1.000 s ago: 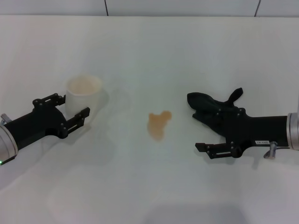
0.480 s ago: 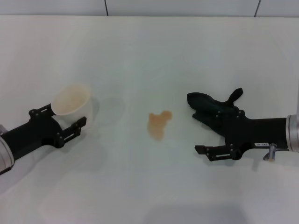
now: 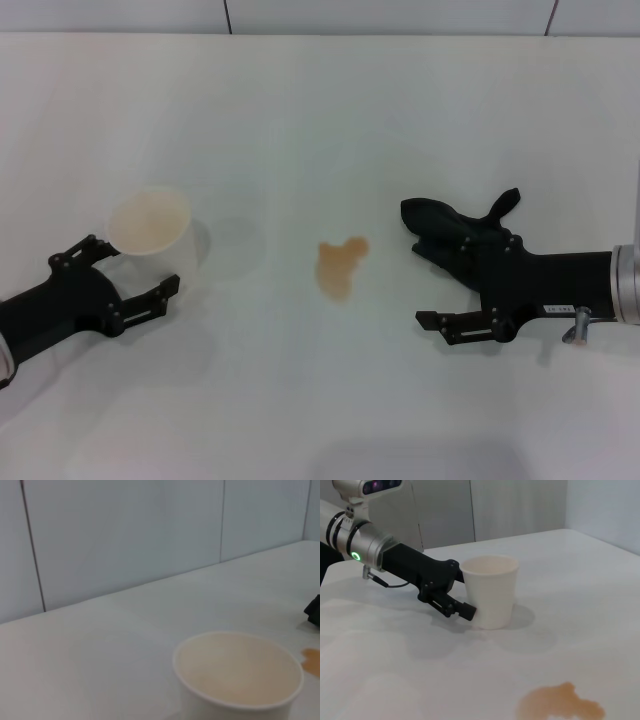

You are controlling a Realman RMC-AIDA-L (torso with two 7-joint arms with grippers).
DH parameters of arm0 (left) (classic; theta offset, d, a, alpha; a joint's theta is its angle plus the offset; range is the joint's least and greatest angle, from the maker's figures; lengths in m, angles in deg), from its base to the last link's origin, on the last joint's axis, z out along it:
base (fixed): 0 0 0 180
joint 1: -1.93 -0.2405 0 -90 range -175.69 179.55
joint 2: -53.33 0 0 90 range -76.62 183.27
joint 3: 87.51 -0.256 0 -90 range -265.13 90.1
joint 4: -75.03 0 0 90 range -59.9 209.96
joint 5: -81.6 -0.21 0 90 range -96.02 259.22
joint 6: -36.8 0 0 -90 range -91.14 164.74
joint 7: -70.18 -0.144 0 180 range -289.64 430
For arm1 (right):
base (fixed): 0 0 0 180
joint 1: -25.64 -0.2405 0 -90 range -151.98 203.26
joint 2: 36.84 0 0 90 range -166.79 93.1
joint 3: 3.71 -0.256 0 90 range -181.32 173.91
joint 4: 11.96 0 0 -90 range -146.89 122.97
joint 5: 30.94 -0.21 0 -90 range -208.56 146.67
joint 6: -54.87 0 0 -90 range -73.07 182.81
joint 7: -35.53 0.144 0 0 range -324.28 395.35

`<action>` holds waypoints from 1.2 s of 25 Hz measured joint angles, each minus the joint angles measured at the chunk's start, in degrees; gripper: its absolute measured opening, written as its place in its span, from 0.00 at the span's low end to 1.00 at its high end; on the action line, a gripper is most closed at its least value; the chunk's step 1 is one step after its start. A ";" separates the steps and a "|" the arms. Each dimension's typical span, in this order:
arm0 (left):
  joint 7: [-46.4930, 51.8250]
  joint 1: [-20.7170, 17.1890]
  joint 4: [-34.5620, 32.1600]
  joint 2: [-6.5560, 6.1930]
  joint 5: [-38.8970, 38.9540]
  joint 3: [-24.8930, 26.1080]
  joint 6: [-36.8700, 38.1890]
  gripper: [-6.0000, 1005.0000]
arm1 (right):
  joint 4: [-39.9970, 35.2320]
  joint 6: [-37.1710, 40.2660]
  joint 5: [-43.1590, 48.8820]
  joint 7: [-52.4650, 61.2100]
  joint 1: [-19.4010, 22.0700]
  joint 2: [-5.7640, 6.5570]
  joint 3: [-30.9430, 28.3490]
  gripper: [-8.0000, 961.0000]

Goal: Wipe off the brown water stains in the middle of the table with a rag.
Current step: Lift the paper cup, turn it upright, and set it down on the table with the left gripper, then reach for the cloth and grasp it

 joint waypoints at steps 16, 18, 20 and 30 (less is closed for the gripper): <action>7.04 -8.92 -17.39 -0.03 1.87 0.80 10.97 0.88 | -1.01 2.15 -1.95 0.36 0.23 0.00 0.22 0.85; 9.83 -9.46 -21.03 -0.11 1.86 0.80 12.28 0.88 | -1.28 2.99 -3.16 0.40 0.20 0.00 0.23 0.85; 11.78 -9.91 -24.52 -0.15 1.58 0.79 13.54 0.88 | -1.38 3.80 -4.25 0.40 0.15 0.00 0.24 0.85; 17.82 -10.21 -36.03 -1.12 0.88 1.90 24.61 0.88 | -4.10 6.38 -8.47 0.66 0.30 0.06 -0.71 0.85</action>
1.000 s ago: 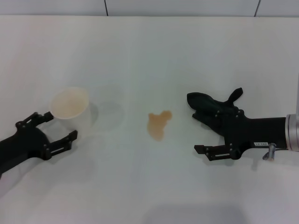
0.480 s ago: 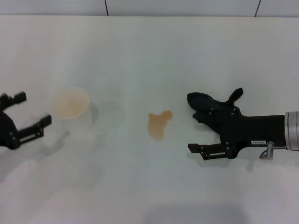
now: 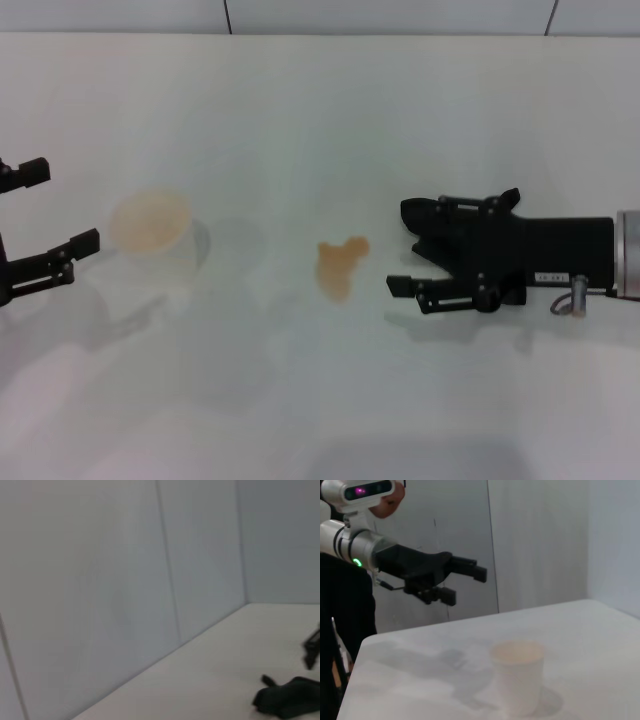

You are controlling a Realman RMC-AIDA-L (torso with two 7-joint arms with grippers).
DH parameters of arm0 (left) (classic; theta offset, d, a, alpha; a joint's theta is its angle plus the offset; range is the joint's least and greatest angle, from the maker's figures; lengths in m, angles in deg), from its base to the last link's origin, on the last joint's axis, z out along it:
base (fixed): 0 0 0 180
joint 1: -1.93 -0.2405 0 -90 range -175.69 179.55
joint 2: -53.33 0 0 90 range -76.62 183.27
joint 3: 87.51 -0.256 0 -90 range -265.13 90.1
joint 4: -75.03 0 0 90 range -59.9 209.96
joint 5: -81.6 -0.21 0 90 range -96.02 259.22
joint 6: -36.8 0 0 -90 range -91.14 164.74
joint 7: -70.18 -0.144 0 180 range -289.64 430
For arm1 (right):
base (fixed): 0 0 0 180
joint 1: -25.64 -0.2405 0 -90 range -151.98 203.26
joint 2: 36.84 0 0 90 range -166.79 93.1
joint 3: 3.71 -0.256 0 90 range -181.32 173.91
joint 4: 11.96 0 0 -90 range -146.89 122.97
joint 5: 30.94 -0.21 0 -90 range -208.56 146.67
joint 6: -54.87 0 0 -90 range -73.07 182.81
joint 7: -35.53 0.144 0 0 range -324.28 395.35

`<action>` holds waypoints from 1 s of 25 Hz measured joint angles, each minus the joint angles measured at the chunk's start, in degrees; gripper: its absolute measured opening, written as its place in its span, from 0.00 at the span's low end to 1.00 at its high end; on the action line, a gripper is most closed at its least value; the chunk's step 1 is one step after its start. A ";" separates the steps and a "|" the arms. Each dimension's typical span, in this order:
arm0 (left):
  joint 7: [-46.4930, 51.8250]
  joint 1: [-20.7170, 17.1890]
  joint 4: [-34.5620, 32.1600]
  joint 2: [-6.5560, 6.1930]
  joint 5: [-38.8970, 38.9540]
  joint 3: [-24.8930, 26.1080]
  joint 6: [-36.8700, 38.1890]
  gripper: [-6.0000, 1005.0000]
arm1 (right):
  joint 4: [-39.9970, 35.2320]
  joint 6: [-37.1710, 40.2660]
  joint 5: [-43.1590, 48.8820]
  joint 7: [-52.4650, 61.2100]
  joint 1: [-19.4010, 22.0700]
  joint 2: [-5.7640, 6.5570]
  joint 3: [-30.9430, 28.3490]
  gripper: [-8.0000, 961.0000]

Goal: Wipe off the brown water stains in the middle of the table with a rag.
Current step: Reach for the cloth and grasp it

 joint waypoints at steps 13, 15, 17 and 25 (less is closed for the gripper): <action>2.92 0.18 -1.13 0.66 -3.87 1.07 2.60 0.88 | -2.13 -3.05 2.29 3.34 -1.70 0.23 -1.28 0.85; 3.03 0.08 -1.14 0.78 -4.57 0.91 2.62 0.88 | -2.33 -3.28 4.81 5.40 -2.66 0.15 -2.39 0.85; 3.04 0.14 -1.08 0.85 -4.91 0.85 2.63 0.88 | -2.47 -3.46 7.15 7.57 -3.59 0.11 -3.05 0.85; 3.07 0.62 -0.84 0.87 -5.30 0.54 2.65 0.88 | -2.29 -4.60 19.66 16.84 -8.98 0.09 -5.28 0.84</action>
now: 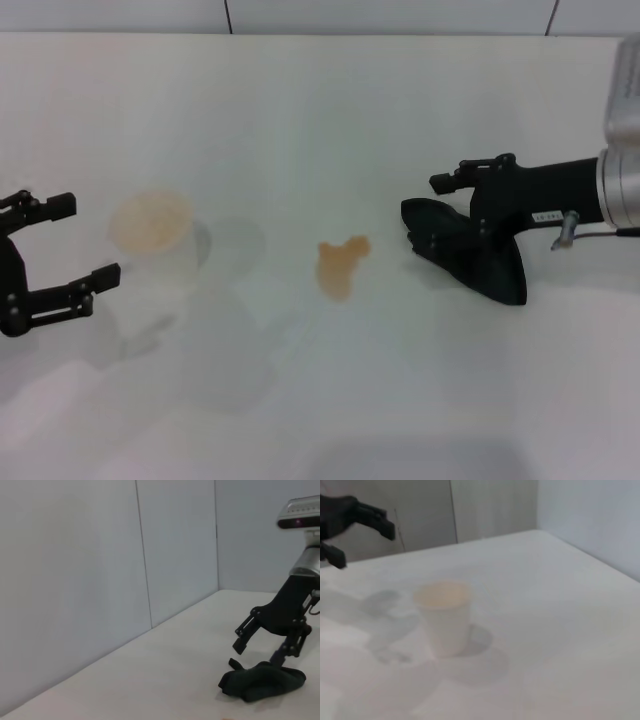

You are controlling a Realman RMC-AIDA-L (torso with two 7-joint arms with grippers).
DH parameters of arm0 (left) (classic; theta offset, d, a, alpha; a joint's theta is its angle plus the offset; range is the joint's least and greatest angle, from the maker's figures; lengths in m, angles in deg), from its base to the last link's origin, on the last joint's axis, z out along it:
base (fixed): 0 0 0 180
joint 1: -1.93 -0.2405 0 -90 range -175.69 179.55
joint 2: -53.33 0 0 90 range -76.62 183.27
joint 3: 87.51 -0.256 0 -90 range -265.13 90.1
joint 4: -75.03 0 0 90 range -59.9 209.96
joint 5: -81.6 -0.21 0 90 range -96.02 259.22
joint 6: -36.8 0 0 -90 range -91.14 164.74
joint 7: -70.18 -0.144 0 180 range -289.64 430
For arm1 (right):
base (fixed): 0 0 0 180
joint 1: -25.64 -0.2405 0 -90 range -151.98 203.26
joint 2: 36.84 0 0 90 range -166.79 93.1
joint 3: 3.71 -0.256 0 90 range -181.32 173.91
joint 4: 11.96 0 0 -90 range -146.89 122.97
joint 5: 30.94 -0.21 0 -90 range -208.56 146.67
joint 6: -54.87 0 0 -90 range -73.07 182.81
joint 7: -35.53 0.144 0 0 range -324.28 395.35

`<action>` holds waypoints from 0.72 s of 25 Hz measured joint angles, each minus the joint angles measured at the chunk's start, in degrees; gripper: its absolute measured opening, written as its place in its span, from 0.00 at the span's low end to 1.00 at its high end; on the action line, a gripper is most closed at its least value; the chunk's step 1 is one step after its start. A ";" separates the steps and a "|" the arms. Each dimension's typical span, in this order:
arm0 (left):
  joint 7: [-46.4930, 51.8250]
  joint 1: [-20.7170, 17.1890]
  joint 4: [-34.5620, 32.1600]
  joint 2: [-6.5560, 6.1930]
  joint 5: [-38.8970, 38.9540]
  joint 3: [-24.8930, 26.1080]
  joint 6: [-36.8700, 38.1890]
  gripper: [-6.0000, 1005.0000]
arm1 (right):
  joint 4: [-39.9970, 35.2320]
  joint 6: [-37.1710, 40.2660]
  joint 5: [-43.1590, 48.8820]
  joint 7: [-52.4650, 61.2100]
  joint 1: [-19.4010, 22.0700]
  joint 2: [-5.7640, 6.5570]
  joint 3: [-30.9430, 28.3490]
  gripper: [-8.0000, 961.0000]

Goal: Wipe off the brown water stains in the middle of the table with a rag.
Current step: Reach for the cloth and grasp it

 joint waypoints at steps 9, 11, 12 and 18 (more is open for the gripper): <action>0.31 1.12 0.28 0.00 -0.60 -0.08 -0.20 0.88 | 0.52 -3.62 3.14 1.74 -1.23 -0.02 -0.42 0.83; 0.49 1.48 0.31 -0.02 -0.97 -0.07 -0.36 0.88 | 0.80 -4.13 3.18 1.80 -1.17 -0.03 -0.40 0.83; 0.54 1.64 0.31 -0.04 -1.16 -0.07 -0.37 0.88 | 1.07 -4.47 3.18 1.81 -1.15 -0.06 -0.33 0.83; 0.66 3.06 0.60 -0.06 -2.71 -0.06 -0.60 0.88 | 3.95 -6.04 3.21 1.78 -1.08 -0.22 -0.02 0.82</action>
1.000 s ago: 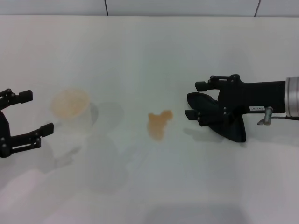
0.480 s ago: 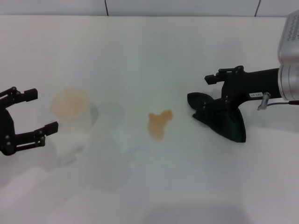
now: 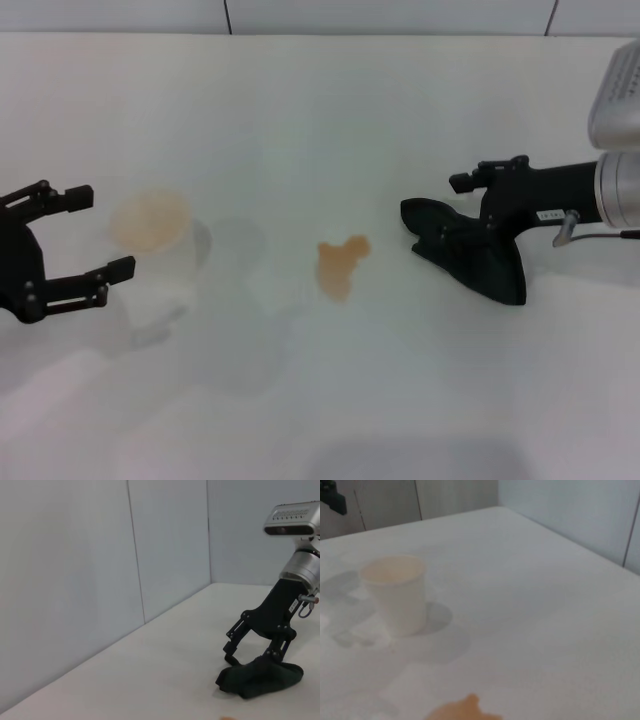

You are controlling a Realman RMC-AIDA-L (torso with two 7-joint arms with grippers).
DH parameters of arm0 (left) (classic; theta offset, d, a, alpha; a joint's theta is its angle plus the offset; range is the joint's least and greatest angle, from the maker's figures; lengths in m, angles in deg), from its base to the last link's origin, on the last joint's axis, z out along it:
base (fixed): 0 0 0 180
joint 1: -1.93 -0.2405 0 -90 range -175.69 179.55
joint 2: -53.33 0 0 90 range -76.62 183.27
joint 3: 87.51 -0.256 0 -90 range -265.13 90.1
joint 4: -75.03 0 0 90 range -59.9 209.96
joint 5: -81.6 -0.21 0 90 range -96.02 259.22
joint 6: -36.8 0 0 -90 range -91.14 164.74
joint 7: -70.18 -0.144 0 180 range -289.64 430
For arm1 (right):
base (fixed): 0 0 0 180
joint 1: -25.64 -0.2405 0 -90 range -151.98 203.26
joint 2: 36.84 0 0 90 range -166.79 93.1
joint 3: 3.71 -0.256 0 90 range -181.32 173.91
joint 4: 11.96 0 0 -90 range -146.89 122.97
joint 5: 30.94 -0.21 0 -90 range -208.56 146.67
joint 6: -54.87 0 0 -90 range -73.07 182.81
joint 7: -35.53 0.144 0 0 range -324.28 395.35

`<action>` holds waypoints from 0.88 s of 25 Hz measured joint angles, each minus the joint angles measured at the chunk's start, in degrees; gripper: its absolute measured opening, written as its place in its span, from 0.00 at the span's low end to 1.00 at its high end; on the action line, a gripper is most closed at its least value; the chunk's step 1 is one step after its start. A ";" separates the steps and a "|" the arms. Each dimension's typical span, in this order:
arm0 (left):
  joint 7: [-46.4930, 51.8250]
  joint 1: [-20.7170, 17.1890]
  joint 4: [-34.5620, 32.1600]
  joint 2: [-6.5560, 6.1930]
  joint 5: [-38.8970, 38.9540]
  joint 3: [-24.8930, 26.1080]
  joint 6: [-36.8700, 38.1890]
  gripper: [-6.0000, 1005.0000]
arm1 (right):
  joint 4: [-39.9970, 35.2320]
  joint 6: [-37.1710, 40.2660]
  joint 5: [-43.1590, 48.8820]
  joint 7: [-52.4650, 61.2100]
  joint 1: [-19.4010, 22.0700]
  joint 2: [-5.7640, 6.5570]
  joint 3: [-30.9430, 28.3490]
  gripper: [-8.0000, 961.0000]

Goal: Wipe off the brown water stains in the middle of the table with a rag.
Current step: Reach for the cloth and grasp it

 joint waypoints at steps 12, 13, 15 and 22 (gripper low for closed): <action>0.03 0.90 0.15 -0.07 -0.29 0.20 -0.81 0.88 | 1.84 -1.44 -0.41 -0.27 0.50 -0.11 0.79 0.80; 0.03 0.93 0.15 -0.07 -0.31 0.20 -0.81 0.88 | 2.00 -1.59 -0.41 -0.30 0.49 -0.11 0.84 0.80; 0.03 0.97 0.15 -0.05 -0.31 0.18 -0.82 0.88 | 2.31 -1.83 -0.42 -0.36 0.49 -0.11 0.84 0.80; 0.04 1.08 0.16 0.06 -0.31 0.20 -0.82 0.88 | 3.53 -2.59 -0.44 -0.39 0.57 -0.11 0.82 0.79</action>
